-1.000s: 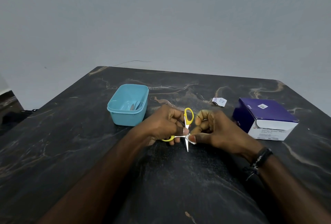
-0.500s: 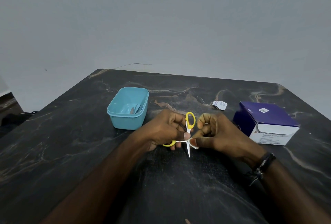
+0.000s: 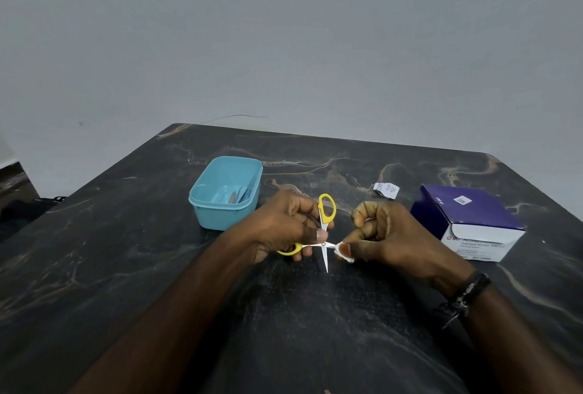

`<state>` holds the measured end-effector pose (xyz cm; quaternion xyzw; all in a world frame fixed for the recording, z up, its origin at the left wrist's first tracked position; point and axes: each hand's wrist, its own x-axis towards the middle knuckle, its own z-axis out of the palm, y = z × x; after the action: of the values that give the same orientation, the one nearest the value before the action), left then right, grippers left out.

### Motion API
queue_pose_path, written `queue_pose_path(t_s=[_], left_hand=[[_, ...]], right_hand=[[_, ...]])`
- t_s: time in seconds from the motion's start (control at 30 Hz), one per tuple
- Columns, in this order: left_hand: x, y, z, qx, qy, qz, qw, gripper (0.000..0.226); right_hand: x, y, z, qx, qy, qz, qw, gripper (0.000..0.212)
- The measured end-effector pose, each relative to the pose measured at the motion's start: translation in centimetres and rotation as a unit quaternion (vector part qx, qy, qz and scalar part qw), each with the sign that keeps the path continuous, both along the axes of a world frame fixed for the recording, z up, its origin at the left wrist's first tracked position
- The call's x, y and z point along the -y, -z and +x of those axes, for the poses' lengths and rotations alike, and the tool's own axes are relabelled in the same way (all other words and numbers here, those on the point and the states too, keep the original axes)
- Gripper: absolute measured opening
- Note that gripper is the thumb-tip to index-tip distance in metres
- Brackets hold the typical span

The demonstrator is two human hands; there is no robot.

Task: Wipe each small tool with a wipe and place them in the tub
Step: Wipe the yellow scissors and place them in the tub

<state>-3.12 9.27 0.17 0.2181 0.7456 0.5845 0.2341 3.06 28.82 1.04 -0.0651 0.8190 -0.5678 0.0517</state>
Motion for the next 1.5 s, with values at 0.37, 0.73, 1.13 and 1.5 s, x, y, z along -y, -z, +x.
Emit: queue_pose_path(t_s=[0.37, 0.73, 1.13, 1.5], left_hand=[[-0.2, 0.1, 0.2, 0.009, 0.034, 0.0, 0.999, 0.014], [-0.1, 0.0, 0.2, 0.006, 0.027, -0.001, 1.0, 0.017], [0.0, -0.1, 0.0, 0.013, 0.022, 0.0, 1.0, 0.016], [-0.3, 0.2, 0.2, 0.011, 0.038, -0.006, 0.999, 0.018]], right_hand=[[0.7, 0.3, 0.0, 0.002, -0.006, -0.018, 1.0, 0.031], [0.5, 0.3, 0.0, 0.003, -0.01, -0.015, 1.0, 0.032], [0.4, 0.4, -0.2, 0.002, -0.018, -0.024, 1.0, 0.032], [1.1, 0.7, 0.0, -0.006, -0.008, -0.008, 1.0, 0.031]])
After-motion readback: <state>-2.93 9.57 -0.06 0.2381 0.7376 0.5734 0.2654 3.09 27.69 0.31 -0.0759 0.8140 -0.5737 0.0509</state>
